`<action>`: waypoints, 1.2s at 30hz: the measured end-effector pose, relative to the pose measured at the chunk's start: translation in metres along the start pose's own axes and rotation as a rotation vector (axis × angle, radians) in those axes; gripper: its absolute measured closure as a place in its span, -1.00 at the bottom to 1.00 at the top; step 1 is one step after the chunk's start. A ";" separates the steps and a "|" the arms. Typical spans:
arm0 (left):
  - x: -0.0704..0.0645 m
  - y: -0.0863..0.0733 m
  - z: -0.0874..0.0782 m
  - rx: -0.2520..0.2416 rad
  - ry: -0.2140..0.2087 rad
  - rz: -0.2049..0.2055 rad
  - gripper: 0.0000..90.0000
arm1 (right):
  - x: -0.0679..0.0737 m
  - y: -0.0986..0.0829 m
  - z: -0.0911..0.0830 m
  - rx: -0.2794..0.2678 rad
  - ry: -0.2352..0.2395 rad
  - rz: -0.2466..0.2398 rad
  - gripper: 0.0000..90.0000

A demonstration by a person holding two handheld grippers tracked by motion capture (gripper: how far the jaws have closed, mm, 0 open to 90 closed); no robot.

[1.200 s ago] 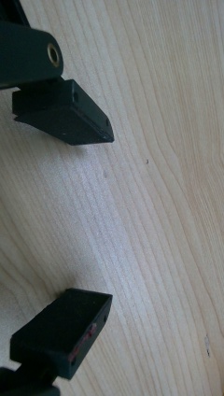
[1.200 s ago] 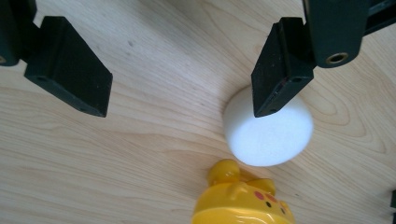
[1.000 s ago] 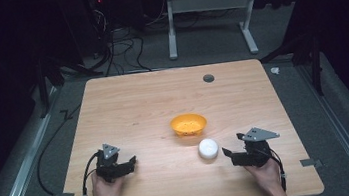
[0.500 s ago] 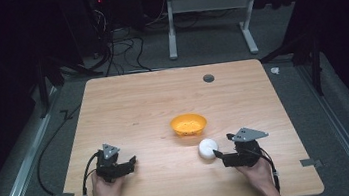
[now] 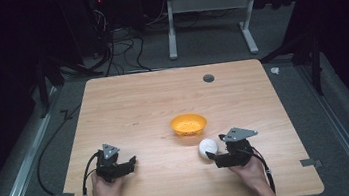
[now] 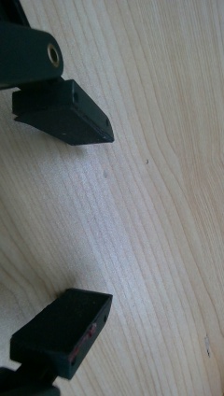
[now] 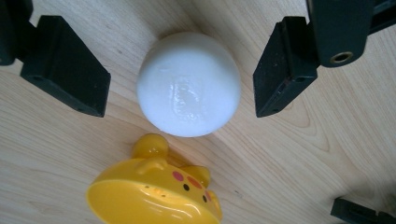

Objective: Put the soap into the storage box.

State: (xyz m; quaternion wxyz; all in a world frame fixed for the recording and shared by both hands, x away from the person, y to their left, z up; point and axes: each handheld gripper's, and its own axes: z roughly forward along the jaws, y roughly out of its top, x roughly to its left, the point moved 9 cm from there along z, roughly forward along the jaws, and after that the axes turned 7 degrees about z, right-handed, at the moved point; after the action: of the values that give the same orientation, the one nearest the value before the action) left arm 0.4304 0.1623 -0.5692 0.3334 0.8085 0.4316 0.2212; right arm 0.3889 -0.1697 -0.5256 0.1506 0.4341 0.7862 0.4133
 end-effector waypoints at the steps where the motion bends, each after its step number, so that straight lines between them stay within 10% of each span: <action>1: 0.000 0.000 0.000 0.000 0.000 0.000 -0.57 | 0.002 0.000 0.003 0.012 0.001 -0.010 -0.57; 36: 0.000 0.000 0.000 0.000 0.004 -0.004 -0.57 | 0.005 -0.007 0.039 0.119 0.001 -0.015 -0.64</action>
State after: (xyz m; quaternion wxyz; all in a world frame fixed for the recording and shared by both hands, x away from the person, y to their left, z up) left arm 0.4306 0.1628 -0.5693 0.3327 0.8073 0.4338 0.2222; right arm 0.4054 -0.1467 -0.5542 0.1270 0.4363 0.8126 0.3650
